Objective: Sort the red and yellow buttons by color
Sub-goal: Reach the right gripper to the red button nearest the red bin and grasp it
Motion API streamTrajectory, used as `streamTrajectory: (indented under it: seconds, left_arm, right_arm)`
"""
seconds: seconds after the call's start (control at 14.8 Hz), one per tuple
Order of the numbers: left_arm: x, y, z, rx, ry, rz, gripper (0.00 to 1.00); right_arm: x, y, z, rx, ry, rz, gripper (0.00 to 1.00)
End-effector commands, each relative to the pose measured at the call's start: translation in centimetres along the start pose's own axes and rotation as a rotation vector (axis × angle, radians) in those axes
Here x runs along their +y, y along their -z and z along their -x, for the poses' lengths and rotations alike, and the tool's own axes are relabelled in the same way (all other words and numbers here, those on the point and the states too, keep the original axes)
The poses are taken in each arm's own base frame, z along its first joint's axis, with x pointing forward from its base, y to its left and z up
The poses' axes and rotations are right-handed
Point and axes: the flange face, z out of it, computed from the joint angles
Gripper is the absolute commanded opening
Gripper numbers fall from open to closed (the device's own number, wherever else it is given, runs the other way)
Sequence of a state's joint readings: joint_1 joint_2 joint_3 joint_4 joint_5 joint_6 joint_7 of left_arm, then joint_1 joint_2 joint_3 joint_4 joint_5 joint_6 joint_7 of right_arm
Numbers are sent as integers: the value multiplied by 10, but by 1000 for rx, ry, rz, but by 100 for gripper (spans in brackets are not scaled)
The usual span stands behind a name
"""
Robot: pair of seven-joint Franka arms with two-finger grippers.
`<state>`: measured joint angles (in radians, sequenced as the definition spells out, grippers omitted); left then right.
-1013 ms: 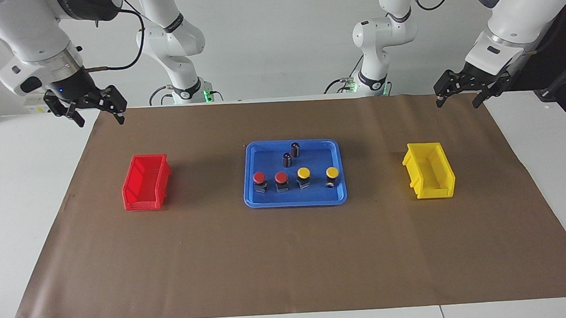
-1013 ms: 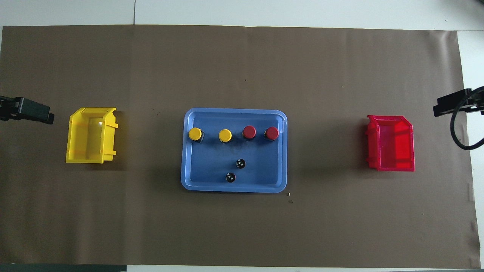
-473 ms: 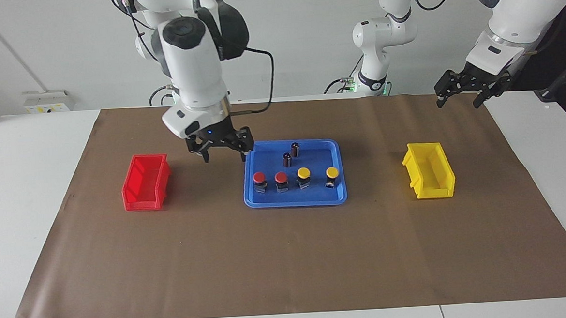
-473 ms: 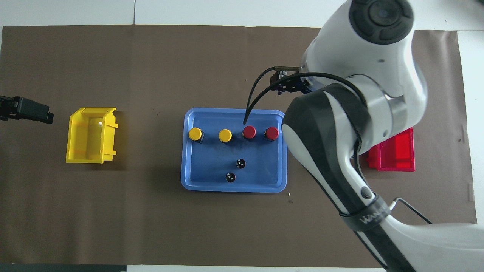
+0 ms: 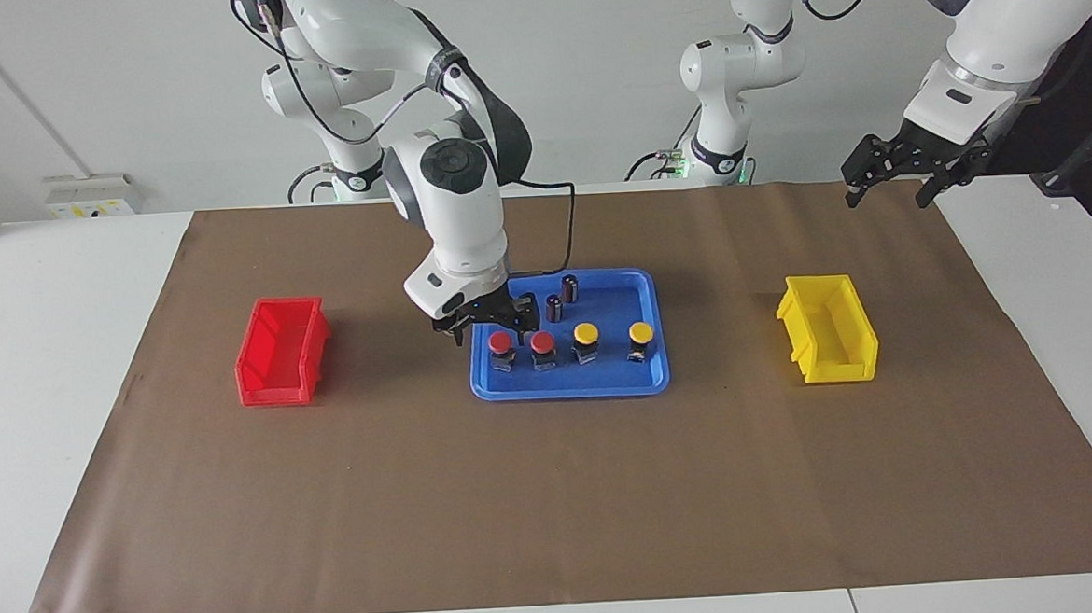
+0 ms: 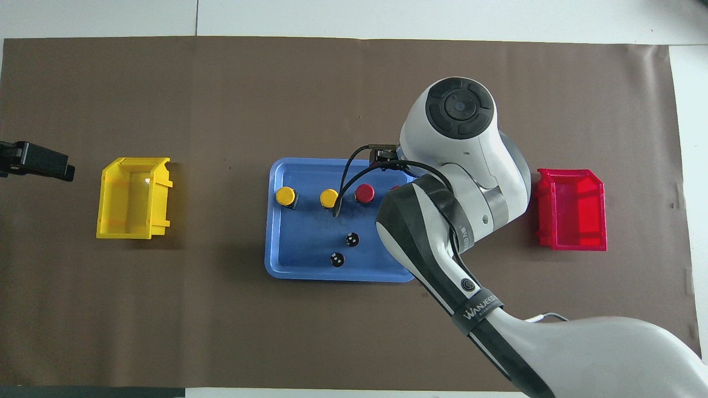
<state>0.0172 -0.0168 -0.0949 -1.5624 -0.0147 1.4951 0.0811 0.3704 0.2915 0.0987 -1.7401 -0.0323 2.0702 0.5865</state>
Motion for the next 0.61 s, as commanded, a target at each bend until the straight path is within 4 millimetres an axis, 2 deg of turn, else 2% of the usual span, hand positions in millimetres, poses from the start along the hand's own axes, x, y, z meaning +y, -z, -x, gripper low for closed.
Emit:
streamTrajectory:
  seconds: [0.0,0.2,0.27,0.54]
  left_arm:
    - [-1,-7,15,-18,-6,-8,100]
    - [0,-7,15,-16,-6,-9,100]
    - [0,-7,15,-16,-6,-9,100]
    - [-1,-9,16,-18,2,-9,100]
  right_arm:
    - [17,-12,27,22,-3,4,99]
    - [10,-21,27,31,5,-5,91]
    - [1,-31,30,32,15,-10,89]
    - [-1,-41,28,35,18,-14,86]
